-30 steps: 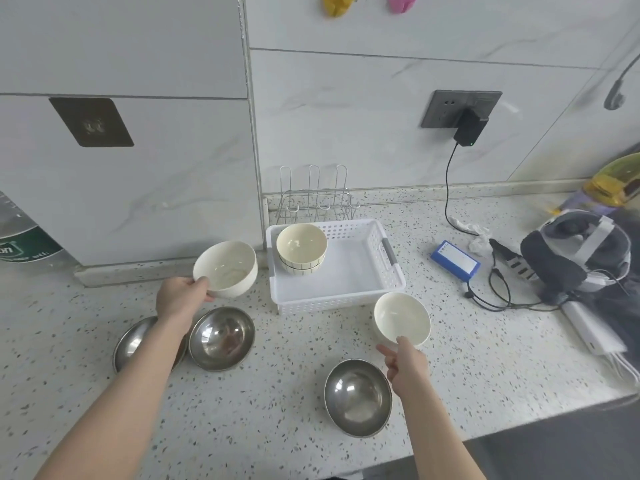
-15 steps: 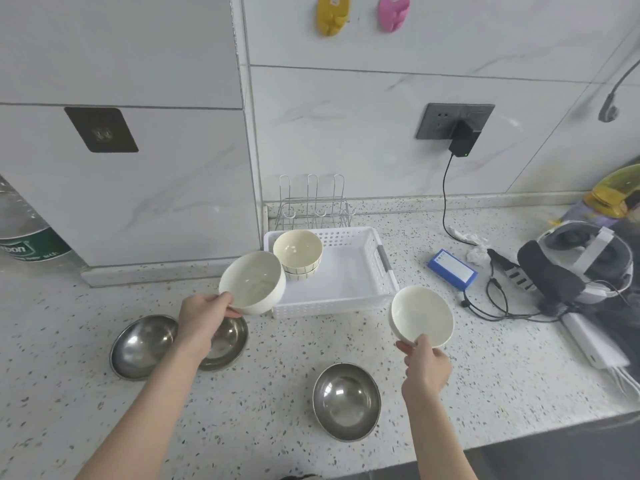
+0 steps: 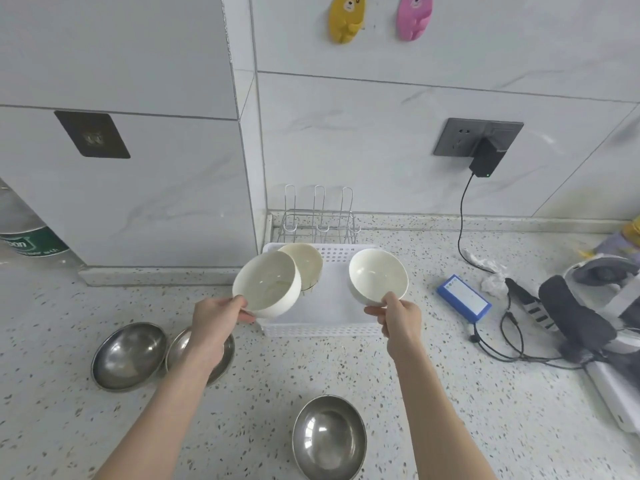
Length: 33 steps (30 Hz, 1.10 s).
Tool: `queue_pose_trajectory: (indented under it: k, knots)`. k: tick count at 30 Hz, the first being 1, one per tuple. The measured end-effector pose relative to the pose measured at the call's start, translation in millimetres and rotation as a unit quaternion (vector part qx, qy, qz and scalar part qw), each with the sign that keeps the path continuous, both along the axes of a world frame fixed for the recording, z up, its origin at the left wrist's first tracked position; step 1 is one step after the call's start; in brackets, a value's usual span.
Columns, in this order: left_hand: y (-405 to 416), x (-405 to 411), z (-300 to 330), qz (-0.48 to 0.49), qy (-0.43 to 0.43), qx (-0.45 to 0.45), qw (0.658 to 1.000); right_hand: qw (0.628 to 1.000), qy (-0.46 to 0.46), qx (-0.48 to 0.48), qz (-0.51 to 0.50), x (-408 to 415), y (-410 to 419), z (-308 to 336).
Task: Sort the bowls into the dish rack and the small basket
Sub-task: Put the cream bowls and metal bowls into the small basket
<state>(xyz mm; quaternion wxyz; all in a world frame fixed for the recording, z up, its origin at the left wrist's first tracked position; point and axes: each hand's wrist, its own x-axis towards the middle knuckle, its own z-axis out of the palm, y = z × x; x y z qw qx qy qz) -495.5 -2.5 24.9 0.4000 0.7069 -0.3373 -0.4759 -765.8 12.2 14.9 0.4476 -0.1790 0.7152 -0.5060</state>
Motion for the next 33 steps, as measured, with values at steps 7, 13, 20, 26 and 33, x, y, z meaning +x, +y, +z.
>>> queue_pose_trajectory:
  k: [7,13,20,26,33]
  knots:
    - [-7.8,-11.9,-6.1,0.034,-0.027,0.012,0.999,0.996,0.021,0.052,0.070,-2.6,-48.7,-23.5]
    - [-14.3,-18.4,-17.4,0.061,-0.039,0.016,0.997,0.987,0.025,0.113,0.114,-5.1,-70.6,-48.3]
    - [-17.2,-22.4,-24.0,0.053,-0.028,0.019,0.998,0.978,0.026,0.150,0.143,-10.7,-80.2,-57.5]
    - [-18.2,-26.1,-28.3,0.051,0.000,0.021,0.998,0.978,0.035,0.152,0.142,-4.4,-75.7,-58.2]
    - [-22.3,-33.0,-29.1,0.054,0.019,0.022,0.998,0.980,0.047,0.130,0.145,-2.5,-77.1,-60.5]
